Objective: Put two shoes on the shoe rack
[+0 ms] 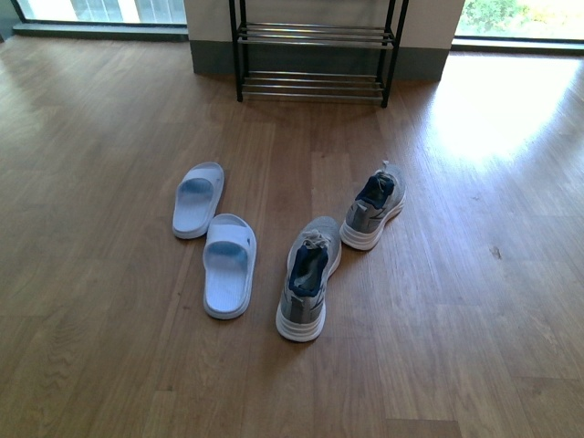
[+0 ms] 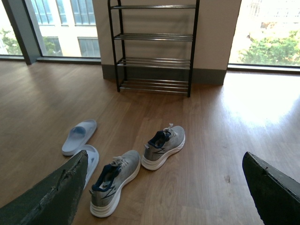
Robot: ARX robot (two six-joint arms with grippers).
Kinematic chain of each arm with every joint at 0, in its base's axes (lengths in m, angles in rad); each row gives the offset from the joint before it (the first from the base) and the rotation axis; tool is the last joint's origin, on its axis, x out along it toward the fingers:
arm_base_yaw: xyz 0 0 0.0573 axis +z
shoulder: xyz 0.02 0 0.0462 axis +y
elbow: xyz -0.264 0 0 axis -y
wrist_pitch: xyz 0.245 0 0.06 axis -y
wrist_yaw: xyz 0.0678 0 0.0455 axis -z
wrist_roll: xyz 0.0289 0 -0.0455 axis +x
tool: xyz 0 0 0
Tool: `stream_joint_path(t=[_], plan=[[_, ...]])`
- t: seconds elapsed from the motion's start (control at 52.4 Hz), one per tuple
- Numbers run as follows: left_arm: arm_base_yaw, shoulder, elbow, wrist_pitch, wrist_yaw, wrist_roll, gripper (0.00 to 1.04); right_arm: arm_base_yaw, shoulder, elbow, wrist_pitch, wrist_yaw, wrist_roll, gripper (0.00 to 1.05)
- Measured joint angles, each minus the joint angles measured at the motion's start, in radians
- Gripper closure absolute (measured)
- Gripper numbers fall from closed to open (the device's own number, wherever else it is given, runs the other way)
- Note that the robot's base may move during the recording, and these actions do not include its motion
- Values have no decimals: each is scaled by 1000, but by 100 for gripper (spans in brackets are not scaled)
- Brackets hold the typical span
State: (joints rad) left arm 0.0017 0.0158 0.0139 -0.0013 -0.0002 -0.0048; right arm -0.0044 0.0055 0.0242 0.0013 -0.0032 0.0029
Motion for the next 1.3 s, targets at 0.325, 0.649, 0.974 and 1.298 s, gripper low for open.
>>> stream_joint_path(t=[0.325,0.649,0.974,1.298], plan=[[0,0,0,0,0,0,9,0,0,0,0,0,0,9],[0,0,0,0,0,0,9,0,0,0,0,0,0,9],[0,0,0,0,0,0,9,0,0,0,0,0,0,9],[0,0,0,0,0,0,9,0,0,0,0,0,0,9]])
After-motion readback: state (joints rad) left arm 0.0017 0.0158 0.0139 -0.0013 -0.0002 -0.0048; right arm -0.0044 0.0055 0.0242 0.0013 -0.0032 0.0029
